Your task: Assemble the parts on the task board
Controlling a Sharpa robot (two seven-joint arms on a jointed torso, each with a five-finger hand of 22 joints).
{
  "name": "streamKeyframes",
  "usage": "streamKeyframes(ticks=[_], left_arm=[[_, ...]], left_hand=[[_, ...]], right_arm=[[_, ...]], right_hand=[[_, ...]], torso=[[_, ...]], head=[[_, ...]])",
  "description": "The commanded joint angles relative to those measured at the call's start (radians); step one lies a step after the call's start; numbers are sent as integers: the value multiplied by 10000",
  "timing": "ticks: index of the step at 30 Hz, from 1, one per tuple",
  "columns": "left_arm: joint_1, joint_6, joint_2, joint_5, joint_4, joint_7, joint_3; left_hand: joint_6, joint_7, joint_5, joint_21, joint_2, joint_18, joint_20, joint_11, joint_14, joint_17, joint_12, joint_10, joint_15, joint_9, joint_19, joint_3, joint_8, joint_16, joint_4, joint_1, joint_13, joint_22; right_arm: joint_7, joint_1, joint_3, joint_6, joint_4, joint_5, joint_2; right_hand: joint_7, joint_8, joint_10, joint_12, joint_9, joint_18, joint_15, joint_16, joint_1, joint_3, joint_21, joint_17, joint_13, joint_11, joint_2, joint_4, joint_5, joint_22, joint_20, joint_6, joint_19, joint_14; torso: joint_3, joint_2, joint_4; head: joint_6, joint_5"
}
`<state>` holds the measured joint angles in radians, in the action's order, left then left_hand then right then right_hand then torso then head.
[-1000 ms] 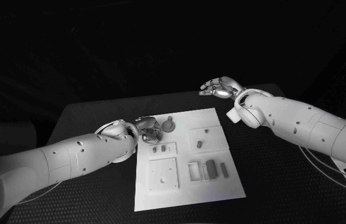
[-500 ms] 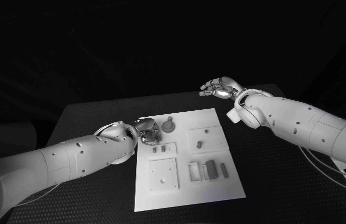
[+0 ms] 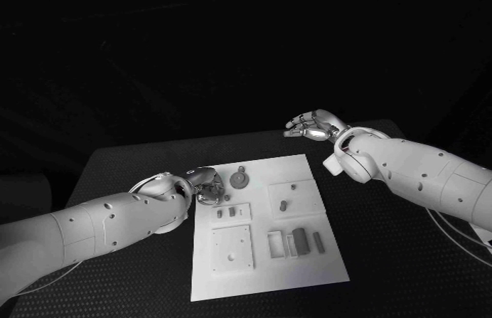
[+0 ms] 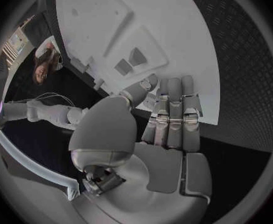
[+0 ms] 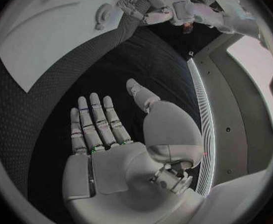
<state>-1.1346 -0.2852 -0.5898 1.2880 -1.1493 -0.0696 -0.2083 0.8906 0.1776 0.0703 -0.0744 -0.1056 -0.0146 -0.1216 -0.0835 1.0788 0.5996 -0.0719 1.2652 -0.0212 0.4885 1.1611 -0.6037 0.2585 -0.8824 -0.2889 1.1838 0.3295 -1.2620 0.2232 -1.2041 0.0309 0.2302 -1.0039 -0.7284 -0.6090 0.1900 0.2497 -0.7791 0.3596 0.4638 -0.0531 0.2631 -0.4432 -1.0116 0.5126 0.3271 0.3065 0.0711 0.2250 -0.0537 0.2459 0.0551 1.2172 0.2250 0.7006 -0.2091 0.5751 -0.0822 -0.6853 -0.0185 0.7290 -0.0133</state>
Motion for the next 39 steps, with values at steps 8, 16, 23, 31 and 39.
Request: streamKeyframes(ticks=[8,16,23,31,39], left_arm=[[-85,-468,-452,-1334,171,155,347],[-422,-655,-1048,-5915,-72,1128,655],[-685,-224,-1619,-8629,-665,2314,675],[-717,91,-1897,-9538,-1159,2791,695],[-715,165,-1886,-9983,-1262,3049,695]], left_hand=[[35,-35,-25,111,-140,85,113,-102,-345,-84,60,-330,115,22,-368,34,63,50,47,-27,-61,29],[103,-74,-24,128,-112,96,177,-89,-535,-179,-13,-260,165,49,-582,110,154,164,156,-342,-25,112],[5,-75,-28,124,28,108,625,-175,-944,-927,40,-449,626,89,-1607,381,307,1536,48,-801,-41,1109],[-108,-46,-28,108,67,88,871,-271,-1159,-1110,43,-698,866,89,-2117,538,327,2237,31,-890,-158,1641],[-123,-38,-28,105,99,70,892,-274,-1111,-1108,34,-704,882,90,-2112,588,342,2363,33,-894,-186,1758]], right_arm=[[-227,14,-3,-874,-72,-2258,-200],[-555,49,-1,-1315,-336,-4611,-441],[-1071,180,5,-1195,-975,-7743,-678],[-1618,361,126,-1078,-1827,-9718,-892],[-1955,460,352,-1324,-2296,-10771,-980]], right_hand=[[274,257,-615,303,2,-487,-439,-542,-735,355,263,317,91,-238,88,445,-43,-101,-210,184,-1522,1068],[86,686,-1742,727,155,-1035,-1039,-1177,-1089,518,436,691,209,-703,123,462,-35,-385,-297,848,-3012,2447],[-40,949,-2417,1038,277,-1327,-1431,-1791,-1226,540,824,993,352,-972,20,457,51,-306,-407,1287,-3872,3499],[-192,995,-3117,468,322,-1835,-2036,-1900,-1353,496,768,1387,205,-1185,-310,459,-51,-770,-394,1490,-5367,4449],[-237,959,-3444,-122,288,-2005,-2172,-1760,-1473,397,629,1710,99,-1187,-453,467,-46,-901,-355,1634,-5819,4821]], torso=[[-3,11,2],[-2,23,8],[10,29,-2],[20,22,12],[34,-2,-8]], head=[[-144,-6],[-283,-135],[-341,-113],[-331,-50],[-321,-21]])
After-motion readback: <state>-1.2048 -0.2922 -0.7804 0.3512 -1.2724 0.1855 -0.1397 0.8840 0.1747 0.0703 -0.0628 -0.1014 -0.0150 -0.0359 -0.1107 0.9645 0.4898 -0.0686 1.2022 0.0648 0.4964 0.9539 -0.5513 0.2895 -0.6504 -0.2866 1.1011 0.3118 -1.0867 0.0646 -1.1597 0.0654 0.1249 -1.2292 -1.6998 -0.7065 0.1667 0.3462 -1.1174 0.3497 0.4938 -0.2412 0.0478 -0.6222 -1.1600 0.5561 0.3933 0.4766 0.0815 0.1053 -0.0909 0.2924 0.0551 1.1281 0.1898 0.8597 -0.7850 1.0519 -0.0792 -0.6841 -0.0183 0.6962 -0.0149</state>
